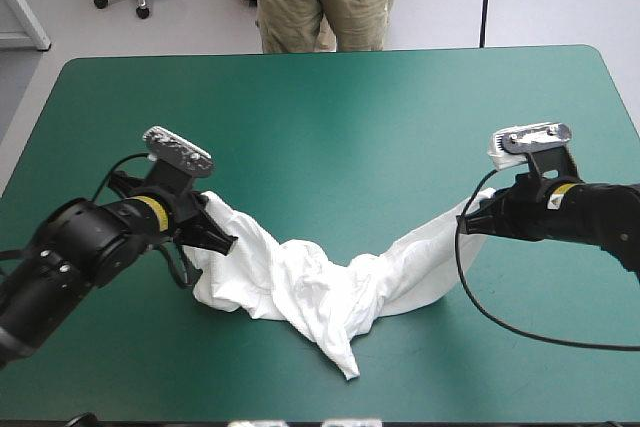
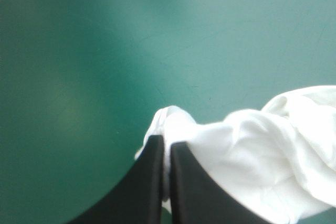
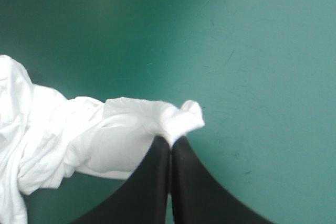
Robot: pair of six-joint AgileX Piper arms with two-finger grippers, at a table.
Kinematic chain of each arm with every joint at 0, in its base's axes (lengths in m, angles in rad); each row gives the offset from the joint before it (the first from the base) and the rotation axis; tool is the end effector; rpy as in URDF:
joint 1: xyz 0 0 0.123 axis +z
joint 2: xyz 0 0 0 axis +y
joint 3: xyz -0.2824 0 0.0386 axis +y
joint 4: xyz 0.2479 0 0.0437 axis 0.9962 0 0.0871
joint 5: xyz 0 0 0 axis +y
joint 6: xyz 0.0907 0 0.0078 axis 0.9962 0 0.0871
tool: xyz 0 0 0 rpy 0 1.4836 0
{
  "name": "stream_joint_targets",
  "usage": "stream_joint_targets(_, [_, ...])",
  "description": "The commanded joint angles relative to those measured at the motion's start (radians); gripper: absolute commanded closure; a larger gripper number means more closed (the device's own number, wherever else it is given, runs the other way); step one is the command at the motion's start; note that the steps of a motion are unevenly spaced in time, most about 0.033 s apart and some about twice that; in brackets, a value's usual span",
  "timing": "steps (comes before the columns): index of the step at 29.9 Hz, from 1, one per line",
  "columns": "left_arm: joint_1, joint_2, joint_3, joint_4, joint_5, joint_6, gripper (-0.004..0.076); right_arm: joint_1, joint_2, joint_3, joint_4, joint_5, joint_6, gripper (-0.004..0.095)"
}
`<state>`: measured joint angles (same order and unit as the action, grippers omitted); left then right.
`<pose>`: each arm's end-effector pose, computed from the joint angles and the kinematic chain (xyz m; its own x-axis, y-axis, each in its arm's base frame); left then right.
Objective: Fold the cloth
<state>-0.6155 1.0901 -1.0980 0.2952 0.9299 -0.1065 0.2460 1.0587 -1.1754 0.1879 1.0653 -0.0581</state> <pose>0.1853 -0.1050 0.3725 -0.5602 0.4834 -0.6727 0.4730 0.8533 0.2194 0.1858 0.0620 0.3926 -0.7423 -0.1521 -0.6526 -0.3196 0.9364 0.1453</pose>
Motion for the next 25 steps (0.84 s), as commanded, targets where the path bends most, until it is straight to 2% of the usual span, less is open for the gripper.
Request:
stream_joint_targets(1, [0.002,0.078,0.006,0.021,-0.161,-0.049,0.0733,-0.003,0.051,0.015,0.005,-0.181,0.015,0.0925])
stream_joint_targets(7, [0.075,0.279,-0.025,0.011,-0.320,-0.084,0.0733,-0.005,0.226,0.015,-0.002,-0.288,0.018,0.0925])
stream_joint_targets(18, [0.210,0.481,-0.098,0.013,-0.387,-0.114,0.0732,-0.005,0.477,0.015,-0.004,-0.388,0.028,0.0897])
stream_joint_targets(21, [0.210,0.510,-0.100,0.017,-0.398,-0.114,0.0700,-0.005,0.518,0.015,-0.004,-0.384,0.030,0.0791])
stream_joint_targets(24, [0.210,0.539,-0.103,-0.013,-0.411,-0.106,0.0564,-0.005,0.541,0.013,0.005,-0.380,0.032,0.0618])
stream_joint_targets(25, [0.210,0.544,-0.108,-0.034,-0.401,-0.097,0.0497,-0.005,0.543,0.013,0.005,-0.378,0.032,0.0556])
